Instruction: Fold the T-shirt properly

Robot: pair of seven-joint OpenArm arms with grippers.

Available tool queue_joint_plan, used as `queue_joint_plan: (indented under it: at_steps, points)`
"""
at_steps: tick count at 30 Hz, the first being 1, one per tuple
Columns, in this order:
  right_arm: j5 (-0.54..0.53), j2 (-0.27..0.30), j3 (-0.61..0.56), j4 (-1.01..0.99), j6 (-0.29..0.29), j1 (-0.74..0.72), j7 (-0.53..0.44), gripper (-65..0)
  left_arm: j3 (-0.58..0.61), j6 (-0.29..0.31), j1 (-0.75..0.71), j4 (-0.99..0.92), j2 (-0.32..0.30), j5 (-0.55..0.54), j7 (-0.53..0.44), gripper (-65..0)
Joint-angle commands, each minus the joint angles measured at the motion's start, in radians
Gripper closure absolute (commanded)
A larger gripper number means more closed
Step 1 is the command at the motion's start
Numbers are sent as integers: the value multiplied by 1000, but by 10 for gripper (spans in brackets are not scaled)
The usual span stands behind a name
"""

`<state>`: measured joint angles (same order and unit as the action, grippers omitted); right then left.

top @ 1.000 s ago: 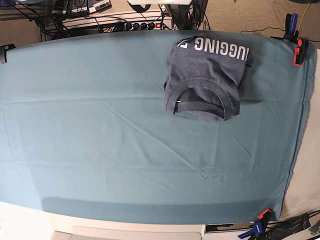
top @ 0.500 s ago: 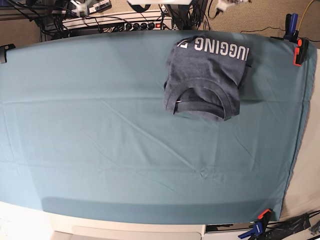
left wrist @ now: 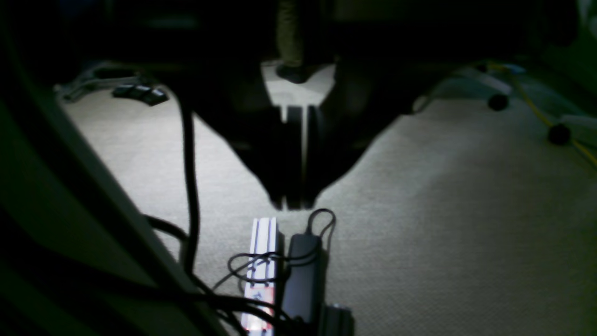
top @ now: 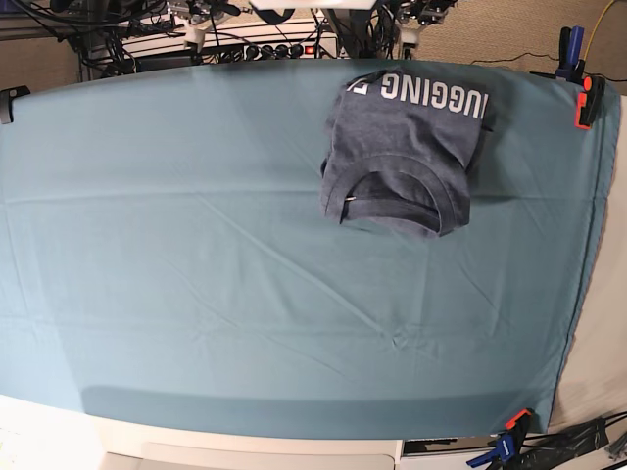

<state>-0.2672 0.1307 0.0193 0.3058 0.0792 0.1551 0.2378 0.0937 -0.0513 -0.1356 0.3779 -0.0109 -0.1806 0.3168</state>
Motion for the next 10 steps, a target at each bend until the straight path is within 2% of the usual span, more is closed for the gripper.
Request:
queue_joint_plan:
  at_steps: [1, 10]
  points:
    - [-2, 8, 1, 2, -4, 1, -3, 0, -19, 36, 3, 16, 21, -31, -11, 0]
    - [-2, -9, 1, 2, -3, 0, -16, 0, -44, 52, 3, 20, 44, -33, -11, 0]
